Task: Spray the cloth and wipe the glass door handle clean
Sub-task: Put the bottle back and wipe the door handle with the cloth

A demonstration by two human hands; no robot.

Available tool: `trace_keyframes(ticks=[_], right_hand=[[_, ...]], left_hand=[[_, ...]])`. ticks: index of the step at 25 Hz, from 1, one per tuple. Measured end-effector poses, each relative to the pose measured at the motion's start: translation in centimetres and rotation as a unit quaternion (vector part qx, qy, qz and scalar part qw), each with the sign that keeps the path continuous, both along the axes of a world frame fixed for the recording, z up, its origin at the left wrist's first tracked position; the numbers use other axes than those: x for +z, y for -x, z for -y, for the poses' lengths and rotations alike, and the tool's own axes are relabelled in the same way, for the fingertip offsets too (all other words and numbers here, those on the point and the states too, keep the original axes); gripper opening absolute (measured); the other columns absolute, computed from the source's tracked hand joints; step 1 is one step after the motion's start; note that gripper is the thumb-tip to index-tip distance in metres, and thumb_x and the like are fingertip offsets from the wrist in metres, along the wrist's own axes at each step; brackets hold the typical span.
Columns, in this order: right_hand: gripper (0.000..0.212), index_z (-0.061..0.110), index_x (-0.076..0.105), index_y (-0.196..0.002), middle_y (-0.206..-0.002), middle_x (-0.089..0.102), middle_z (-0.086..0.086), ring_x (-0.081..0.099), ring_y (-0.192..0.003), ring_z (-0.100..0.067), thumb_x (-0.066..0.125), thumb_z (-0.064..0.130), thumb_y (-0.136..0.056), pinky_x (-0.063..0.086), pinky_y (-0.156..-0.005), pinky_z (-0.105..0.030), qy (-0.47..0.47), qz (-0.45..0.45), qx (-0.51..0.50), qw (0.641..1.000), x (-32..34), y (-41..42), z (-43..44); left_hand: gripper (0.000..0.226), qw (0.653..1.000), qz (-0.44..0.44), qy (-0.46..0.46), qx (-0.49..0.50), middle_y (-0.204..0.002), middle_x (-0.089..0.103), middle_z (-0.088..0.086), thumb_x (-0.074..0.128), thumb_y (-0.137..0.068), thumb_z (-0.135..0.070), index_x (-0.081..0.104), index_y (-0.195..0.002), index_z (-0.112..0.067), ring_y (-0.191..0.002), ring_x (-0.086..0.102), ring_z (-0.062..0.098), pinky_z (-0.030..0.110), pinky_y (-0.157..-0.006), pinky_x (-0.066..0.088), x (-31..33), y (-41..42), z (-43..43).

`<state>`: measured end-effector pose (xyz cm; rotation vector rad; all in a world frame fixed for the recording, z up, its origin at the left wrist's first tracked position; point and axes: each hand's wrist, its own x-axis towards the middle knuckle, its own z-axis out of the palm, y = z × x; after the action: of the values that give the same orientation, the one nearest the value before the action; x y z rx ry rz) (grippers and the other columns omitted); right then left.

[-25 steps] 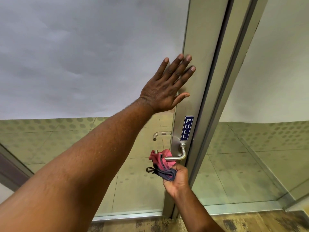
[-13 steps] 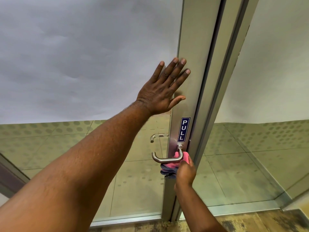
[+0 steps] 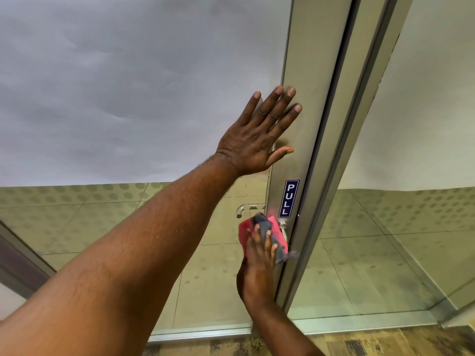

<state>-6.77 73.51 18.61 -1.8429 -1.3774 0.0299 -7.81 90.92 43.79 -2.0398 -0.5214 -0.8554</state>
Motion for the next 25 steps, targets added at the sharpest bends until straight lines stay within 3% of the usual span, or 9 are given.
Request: trace_keyframes(ticks=[4, 7, 10, 12, 15, 17, 19, 21, 25], right_hand=[[0.099, 0.042, 0.031, -0.159, -0.172, 0.003, 0.008, -0.014, -0.157, -0.032, 0.051, -0.014, -0.080, 0.005, -0.128, -0.056, 0.111, 0.056, 0.110, 0.986, 0.7, 0.6, -1.3], [0.104, 0.040, 0.039, -0.152, -0.168, 0.007, 0.008, -0.012, -0.156, -0.027, 0.067, -0.009, -0.065, 0.017, -0.125, -0.056, 0.056, 0.112, 0.132, 0.983, 0.3, -1.0, -0.2], [0.111, 0.033, 0.043, -0.149, -0.158, 0.032, 0.017, -0.015, -0.157, -0.016, 0.082, -0.006, -0.053, 0.016, -0.119, -0.051, 0.000, 0.159, 0.114, 0.981, -0.4, -2.8, 1.5], [0.093, 0.037, 0.051, -0.147, -0.158, 0.044, 0.012, -0.004, -0.159, -0.015, 0.077, -0.007, -0.070, 0.015, -0.124, -0.053, 0.017, 0.135, 0.113, 0.984, -0.7, -3.8, 2.5], [0.069, 0.031, 0.066, -0.136, -0.150, 0.052, 0.015, 0.020, -0.155, -0.018, 0.063, -0.014, -0.083, 0.018, -0.127, -0.046, 0.020, 0.026, 0.097, 0.995, 0.2, -5.3, 4.1], [0.062, 0.017, 0.073, -0.128, -0.141, 0.057, 0.011, 0.038, -0.146, -0.018, 0.057, -0.022, -0.082, 0.025, -0.124, -0.036, 0.009, -0.135, 0.076, 0.988, 1.9, -5.6, 4.5], [0.051, 0.003, 0.074, -0.119, -0.135, 0.065, -0.009, 0.062, -0.118, -0.024, 0.054, -0.027, -0.084, 0.043, -0.113, -0.042, -0.032, -0.358, 0.051, 0.932, 4.8, -6.1, 4.4], [0.051, 0.014, 0.078, -0.115, -0.123, 0.074, -0.015, 0.072, -0.086, -0.029, 0.049, -0.019, -0.091, 0.059, -0.086, -0.044, -0.036, -0.497, 0.007, 0.867, 7.0, -7.4, 5.2], [0.058, 0.020, 0.074, -0.123, -0.112, 0.079, -0.007, 0.076, -0.097, -0.031, 0.048, -0.011, -0.082, 0.062, -0.083, -0.041, -0.054, -0.621, 0.039, 0.781, 9.1, -10.5, 8.3]], left_hand=[[0.083, 1.000, -0.001, -0.001, 0.005, -0.172, 0.023, 0.018, 0.028, -0.105, -0.069, 0.022, -0.166, -0.014, -0.159, 0.015, 0.034, 0.048, -0.128, -0.008, 0.1, 0.0, 0.1], [0.082, 1.000, -0.002, 0.003, 0.000, -0.172, 0.022, 0.018, 0.028, -0.105, -0.069, 0.022, -0.166, -0.014, -0.159, 0.017, 0.035, 0.048, -0.129, -0.007, 0.0, 0.0, 0.1], [0.082, 1.000, -0.001, 0.008, -0.001, -0.172, 0.022, 0.018, 0.027, -0.106, -0.068, 0.022, -0.167, -0.014, -0.160, 0.018, 0.035, 0.047, -0.129, -0.007, 0.0, 0.1, 0.3], [0.082, 1.000, -0.004, 0.012, -0.003, -0.173, 0.021, 0.018, 0.026, -0.106, -0.069, 0.021, -0.167, -0.014, -0.160, 0.018, 0.035, 0.047, -0.129, -0.007, 0.1, 0.2, 0.3], [0.085, 1.000, -0.014, 0.014, -0.007, -0.173, 0.020, 0.018, 0.026, -0.105, -0.071, 0.018, -0.167, -0.015, -0.160, 0.017, 0.035, 0.047, -0.128, -0.008, 0.2, 0.3, 0.5], [0.087, 0.999, -0.023, 0.028, -0.004, -0.174, 0.017, 0.018, 0.026, -0.103, -0.073, 0.016, -0.168, -0.015, -0.160, 0.015, 0.035, 0.047, -0.128, -0.009, 0.4, 0.3, 0.9], [0.089, 0.998, -0.028, 0.048, 0.001, -0.175, 0.013, 0.017, 0.026, -0.103, -0.074, 0.012, -0.169, -0.016, -0.161, 0.010, 0.035, 0.047, -0.128, -0.011, 0.6, 0.6, 1.1], [0.089, 0.997, -0.034, 0.072, 0.006, -0.176, 0.006, 0.016, 0.025, -0.103, -0.073, 0.008, -0.169, -0.016, -0.162, 0.005, 0.034, 0.046, -0.128, -0.012, 0.7, 0.9, 1.7], [0.091, 0.989, -0.027, 0.145, 0.010, -0.176, -0.003, 0.015, 0.026, -0.102, -0.073, 0.004, -0.169, -0.016, -0.163, -0.005, 0.031, 0.052, -0.130, -0.003, 1.2, 0.8, 4.4]])
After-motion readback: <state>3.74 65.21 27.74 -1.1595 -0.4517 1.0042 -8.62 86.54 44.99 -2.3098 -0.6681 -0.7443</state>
